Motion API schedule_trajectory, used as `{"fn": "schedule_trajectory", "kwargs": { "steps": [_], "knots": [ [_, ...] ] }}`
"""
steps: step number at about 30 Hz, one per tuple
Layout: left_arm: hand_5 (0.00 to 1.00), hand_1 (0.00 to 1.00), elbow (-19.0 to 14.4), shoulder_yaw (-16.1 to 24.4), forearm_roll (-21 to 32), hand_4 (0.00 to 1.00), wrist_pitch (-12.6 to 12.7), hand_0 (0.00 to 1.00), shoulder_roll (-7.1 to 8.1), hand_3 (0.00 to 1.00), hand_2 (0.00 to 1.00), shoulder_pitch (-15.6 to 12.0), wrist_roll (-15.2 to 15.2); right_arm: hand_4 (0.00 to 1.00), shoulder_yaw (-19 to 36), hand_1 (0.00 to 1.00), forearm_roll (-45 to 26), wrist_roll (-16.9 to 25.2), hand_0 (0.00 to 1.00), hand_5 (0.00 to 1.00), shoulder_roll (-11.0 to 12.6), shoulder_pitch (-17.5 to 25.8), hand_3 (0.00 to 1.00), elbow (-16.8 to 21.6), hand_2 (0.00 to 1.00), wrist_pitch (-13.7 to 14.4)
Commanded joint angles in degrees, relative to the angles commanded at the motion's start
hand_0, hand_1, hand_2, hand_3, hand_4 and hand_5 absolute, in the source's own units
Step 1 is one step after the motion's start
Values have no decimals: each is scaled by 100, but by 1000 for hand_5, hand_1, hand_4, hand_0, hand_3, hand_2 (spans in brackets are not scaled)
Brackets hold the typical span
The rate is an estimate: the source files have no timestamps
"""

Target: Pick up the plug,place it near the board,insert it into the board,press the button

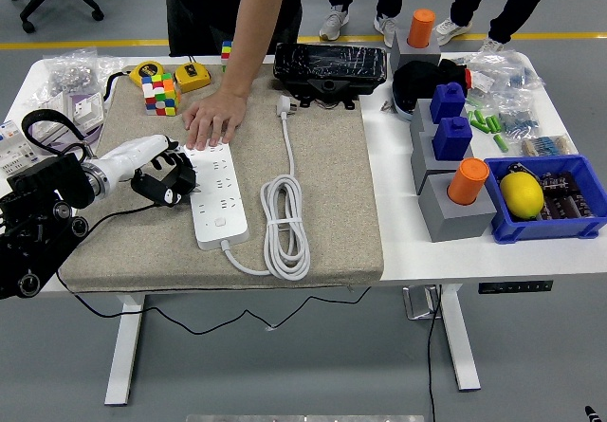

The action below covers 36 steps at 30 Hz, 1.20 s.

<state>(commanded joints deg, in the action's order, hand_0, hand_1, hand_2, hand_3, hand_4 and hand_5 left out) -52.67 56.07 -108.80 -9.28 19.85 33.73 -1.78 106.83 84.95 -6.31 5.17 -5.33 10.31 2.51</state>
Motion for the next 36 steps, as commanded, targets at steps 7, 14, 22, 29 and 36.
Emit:
{"fn": "schedule_trajectory", "kwargs": {
  "steps": [7,14,22,29,36],
  "knots": [
    [2,772,-39,-2,2,748,-11,642,37,641,730,15,-4,998,-18,727,-11,2,821,998,6,3,764,0,717,8],
    [2,779,-136,-15,25,889,-54,659,58,661,760,13,3,998,-22,728,-14,0,823,998,12,1,765,0,717,8],
    [2,782,-199,-74,31,908,-105,662,63,679,767,5,9,998,-27,728,-29,1,824,998,17,-2,765,0,717,10],
    [12,801,-225,-98,93,998,-211,681,71,786,790,10,-17,998,-37,728,-37,3,824,998,19,-5,764,0,717,10],
    [107,841,-210,-102,212,998,-266,742,60,819,824,19,-69,998,-36,728,-37,0,824,998,23,-8,765,0,717,14]
  ]
}}
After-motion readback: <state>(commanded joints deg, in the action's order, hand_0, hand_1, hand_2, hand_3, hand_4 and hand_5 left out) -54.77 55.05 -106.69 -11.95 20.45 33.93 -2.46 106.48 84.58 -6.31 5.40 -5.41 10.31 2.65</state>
